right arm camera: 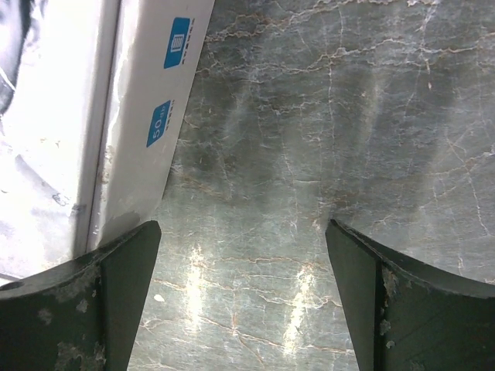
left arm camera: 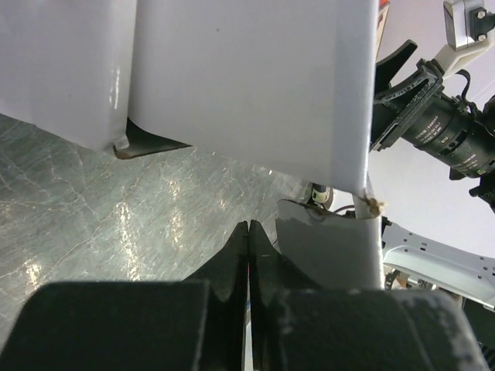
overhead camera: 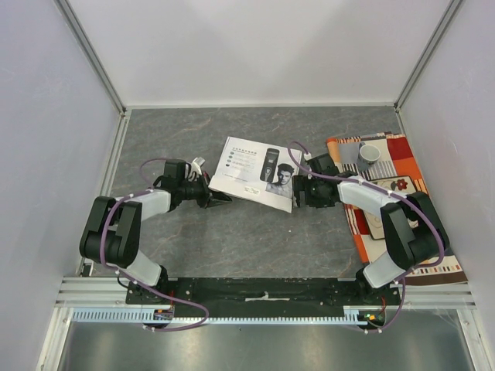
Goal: Sort the hair-cutting tools
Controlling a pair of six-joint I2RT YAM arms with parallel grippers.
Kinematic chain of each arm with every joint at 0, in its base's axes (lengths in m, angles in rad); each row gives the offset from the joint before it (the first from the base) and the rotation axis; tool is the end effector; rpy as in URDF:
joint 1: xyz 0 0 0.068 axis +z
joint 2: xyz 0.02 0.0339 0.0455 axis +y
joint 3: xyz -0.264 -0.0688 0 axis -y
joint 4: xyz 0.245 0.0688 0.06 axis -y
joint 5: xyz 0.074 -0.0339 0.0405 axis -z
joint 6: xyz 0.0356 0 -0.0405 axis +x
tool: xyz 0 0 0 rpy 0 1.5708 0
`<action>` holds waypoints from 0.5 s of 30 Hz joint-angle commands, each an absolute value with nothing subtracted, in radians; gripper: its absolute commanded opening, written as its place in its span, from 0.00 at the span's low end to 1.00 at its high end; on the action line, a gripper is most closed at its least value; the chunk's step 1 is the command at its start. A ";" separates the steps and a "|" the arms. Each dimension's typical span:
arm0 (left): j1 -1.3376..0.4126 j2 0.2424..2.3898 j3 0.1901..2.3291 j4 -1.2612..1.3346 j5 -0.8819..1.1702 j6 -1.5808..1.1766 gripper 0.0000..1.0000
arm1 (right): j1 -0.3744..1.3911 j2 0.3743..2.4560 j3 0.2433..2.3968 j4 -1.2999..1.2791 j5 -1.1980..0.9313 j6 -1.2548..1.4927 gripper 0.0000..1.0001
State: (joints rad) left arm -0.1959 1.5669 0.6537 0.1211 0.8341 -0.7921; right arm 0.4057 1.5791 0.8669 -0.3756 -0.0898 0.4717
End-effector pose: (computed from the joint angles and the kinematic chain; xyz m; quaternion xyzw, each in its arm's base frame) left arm 0.2744 -0.0813 0.1506 -0.1015 0.8537 -0.4945 0.1279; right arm 0.2723 0.1204 0.1659 0.0213 0.9698 0.1409 0.1978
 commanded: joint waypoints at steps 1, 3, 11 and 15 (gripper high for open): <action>-0.221 1.535 0.673 0.120 0.934 -0.799 0.02 | 0.434 1.580 0.891 -0.342 -0.210 0.486 0.98; -0.221 1.540 0.673 0.120 0.940 -0.798 0.02 | 0.434 1.578 0.896 -0.350 -0.203 0.483 0.98; -0.216 1.529 0.701 -0.096 0.848 -0.677 0.02 | 0.434 1.529 0.937 -0.425 -0.048 0.445 0.98; -0.212 1.479 0.747 -0.282 0.711 -0.566 0.02 | 0.434 1.511 0.971 -0.462 -0.009 0.430 0.98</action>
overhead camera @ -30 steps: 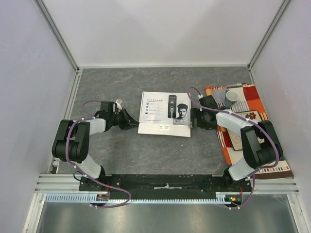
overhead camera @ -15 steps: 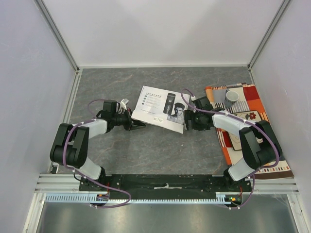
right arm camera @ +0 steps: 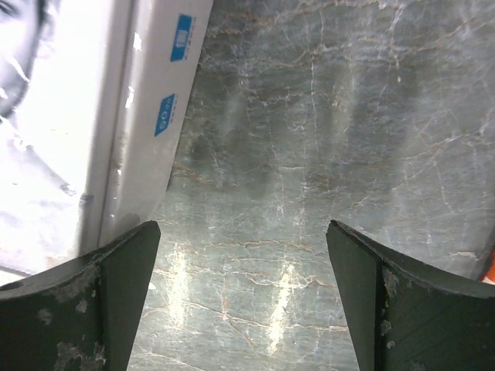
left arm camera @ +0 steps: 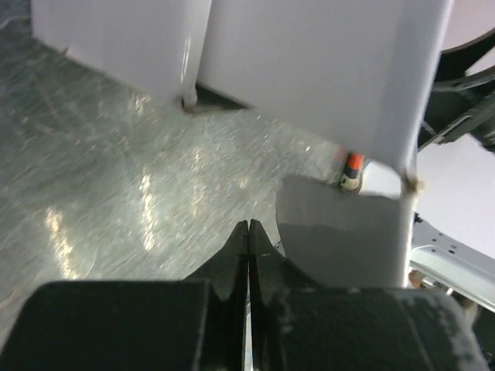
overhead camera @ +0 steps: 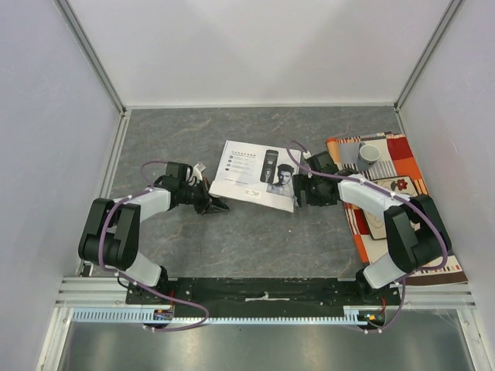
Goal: Sort the hair-cutting tools
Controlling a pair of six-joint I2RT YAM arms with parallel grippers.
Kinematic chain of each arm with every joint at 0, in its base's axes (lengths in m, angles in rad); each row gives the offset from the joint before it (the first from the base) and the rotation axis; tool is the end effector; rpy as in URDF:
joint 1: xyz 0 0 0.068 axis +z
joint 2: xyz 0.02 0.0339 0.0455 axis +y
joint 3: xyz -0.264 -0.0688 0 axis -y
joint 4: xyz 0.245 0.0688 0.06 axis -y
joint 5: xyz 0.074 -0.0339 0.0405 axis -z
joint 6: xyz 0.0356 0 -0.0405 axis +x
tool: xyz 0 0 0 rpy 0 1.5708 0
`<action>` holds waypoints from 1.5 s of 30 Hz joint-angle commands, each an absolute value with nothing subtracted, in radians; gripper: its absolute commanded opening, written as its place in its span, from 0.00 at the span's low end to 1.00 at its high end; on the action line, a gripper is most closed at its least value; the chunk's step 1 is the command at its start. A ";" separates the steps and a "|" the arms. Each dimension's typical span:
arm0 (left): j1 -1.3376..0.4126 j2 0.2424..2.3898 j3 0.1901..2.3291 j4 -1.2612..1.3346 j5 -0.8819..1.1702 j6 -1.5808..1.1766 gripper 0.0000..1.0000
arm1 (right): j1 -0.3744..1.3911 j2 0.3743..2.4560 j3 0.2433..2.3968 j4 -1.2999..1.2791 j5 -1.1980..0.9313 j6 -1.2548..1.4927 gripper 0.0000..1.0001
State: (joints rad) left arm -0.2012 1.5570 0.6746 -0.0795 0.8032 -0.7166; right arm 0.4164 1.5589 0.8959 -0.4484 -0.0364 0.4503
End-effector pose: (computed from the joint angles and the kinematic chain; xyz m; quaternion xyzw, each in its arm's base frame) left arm 0.2641 -0.0800 0.1454 -0.1105 0.8790 -0.4566 0.0822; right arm 0.2697 0.1207 0.1758 0.0124 0.9735 0.1117 0.1992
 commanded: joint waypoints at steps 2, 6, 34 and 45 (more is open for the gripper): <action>-0.212 1.435 0.764 -0.346 0.609 -0.520 0.02 | 0.434 1.505 0.983 -0.472 0.021 0.422 0.98; -0.210 1.367 0.793 -0.498 0.485 -0.457 0.02 | 0.433 1.500 1.003 -0.494 0.049 0.407 0.98; -0.147 1.491 1.133 -0.540 0.112 -0.411 0.02 | 0.373 1.465 1.025 -0.424 0.213 0.478 0.98; -0.110 1.876 1.350 -0.362 0.284 -0.370 0.02 | 0.324 1.666 1.014 -0.209 0.068 0.519 0.98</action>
State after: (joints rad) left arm -0.1181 1.7962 1.2984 -0.4683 0.1730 -0.4057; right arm 0.3290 1.5871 0.9989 -0.3298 0.1642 0.4980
